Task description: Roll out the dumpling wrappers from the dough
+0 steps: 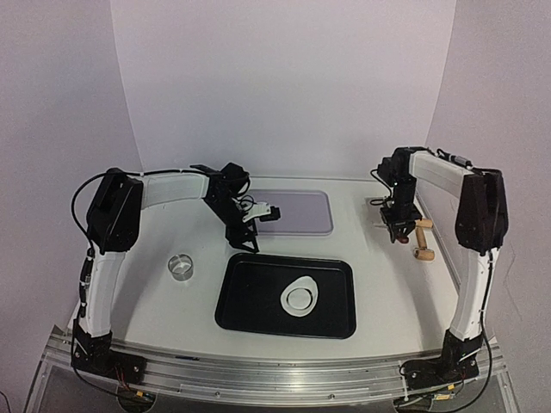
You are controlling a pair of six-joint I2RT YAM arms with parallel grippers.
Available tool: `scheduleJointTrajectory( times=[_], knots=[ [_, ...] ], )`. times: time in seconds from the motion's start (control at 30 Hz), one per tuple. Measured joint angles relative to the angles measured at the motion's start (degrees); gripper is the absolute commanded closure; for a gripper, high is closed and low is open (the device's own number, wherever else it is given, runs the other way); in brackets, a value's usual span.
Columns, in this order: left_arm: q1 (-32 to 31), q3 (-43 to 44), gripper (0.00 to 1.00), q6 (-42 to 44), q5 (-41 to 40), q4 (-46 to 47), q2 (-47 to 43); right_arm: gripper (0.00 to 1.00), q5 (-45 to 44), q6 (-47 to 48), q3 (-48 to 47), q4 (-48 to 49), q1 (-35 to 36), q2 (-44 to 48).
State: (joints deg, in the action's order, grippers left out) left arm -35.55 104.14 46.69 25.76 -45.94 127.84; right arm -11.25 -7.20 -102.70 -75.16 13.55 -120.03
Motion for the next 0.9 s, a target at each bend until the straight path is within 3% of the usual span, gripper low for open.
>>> scheduleJointTrajectory(
  times=[0.17,0.37,0.57,0.9],
  knots=[
    [-2.2,0.6,0.32,1.8,-0.5,1.6,1.6,1.00,-5.8,5.4,1.4,0.2,2.2,12.0],
    [-3.7,1.5,0.45,1.4,-0.4,3.1,3.8,1.00,-10.9,14.3,7.4,0.1,11.3,25.5],
    [-3.9,2.0,0.49,1.5,-0.6,4.0,6.6,1.00,-11.2,21.3,14.7,-0.4,16.6,31.0],
    [-5.4,0.7,0.73,1.8,-0.5,6.8,7.0,1.00,-11.6,31.9,23.8,-2.5,17.8,39.0]
  ],
)
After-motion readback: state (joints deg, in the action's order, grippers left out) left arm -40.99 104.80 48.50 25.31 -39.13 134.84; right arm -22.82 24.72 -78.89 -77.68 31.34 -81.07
